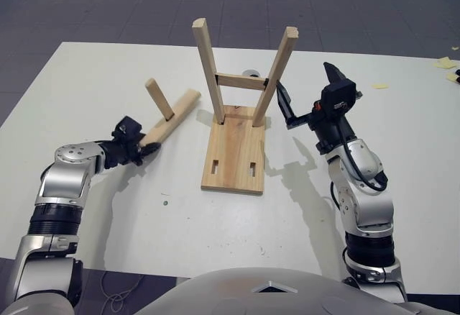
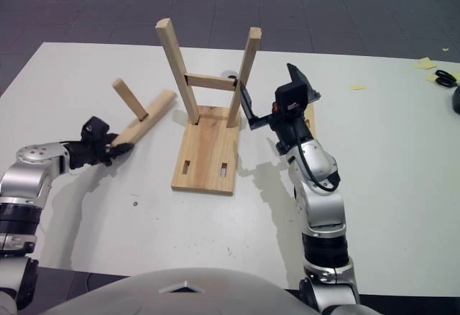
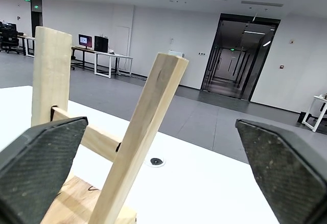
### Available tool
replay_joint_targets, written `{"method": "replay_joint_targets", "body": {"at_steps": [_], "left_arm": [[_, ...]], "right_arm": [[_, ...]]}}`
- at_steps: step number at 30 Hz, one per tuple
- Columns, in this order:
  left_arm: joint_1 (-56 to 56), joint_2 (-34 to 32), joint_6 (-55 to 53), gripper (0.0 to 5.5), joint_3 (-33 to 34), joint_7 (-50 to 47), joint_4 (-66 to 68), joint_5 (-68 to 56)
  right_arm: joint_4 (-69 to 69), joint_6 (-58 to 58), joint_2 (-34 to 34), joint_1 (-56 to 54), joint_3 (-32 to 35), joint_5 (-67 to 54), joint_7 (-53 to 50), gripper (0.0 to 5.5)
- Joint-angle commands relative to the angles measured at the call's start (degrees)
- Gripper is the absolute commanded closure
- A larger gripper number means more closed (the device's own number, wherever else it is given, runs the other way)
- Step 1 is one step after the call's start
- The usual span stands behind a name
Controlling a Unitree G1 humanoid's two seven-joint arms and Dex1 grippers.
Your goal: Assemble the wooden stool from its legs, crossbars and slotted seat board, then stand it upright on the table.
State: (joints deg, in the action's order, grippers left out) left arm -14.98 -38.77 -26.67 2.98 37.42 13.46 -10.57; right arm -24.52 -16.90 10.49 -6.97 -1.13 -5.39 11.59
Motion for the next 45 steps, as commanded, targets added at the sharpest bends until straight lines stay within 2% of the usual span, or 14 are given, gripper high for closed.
{"method": "replay_joint_targets", "body": {"at_steps": [1, 4, 8, 11, 16, 25, 34, 45], "left_arm": [[-12.16, 4.04, 7.44, 3.45, 9.1, -14.75, -0.11, 0.26], [-20.77, 5.2, 12.19, 3.45, 9.11, -16.13, -6.94, -0.52], [-30.43, 5.5, 14.96, 3.45, 5.03, -9.01, -12.8, -3.54], [-32.84, 6.5, 14.99, 3.45, 1.65, -3.75, -14.7, -5.53], [-29.22, 8.46, 12.98, 3.45, -4.3, 3.7, -19.75, -8.16], [-23.56, 10.45, 9.49, 3.45, -9.44, 8.64, -24.37, -8.85], [-22.57, 10.61, 8.02, 3.45, -10.47, 9.52, -25.79, -8.37], [-21.47, 10.1, 8.17, 3.45, -11.18, 10.13, -26.73, -6.97]], "right_arm": [[1.65, -2.38, -0.66, -6.6, 7.31, -4.99, -2.51, 0.1], [1.47, -8.39, -2.31, -16.53, 16.54, -19.02, -5.36, 0.1], [2.26, -16.72, -4.11, -29.75, 25.36, -47.79, -11.62, 0.1], [3.36, -19.01, -5.53, -32.95, 25.88, -60.88, -16.16, 0.1], [3.25, -19.86, -6.42, -32.93, 24.08, -72.44, -20.29, 0.1], [3.01, -20.4, -1.67, -29.65, 21.01, -74.22, -19.73, 0.1], [1.37, -18.93, -3.19, -27.11, 18.74, -77.66, -23.75, 1.46], [-1.29, -18.0, -0.93, -24.28, 16.71, -77.59, -25.5, 3.15]]}}
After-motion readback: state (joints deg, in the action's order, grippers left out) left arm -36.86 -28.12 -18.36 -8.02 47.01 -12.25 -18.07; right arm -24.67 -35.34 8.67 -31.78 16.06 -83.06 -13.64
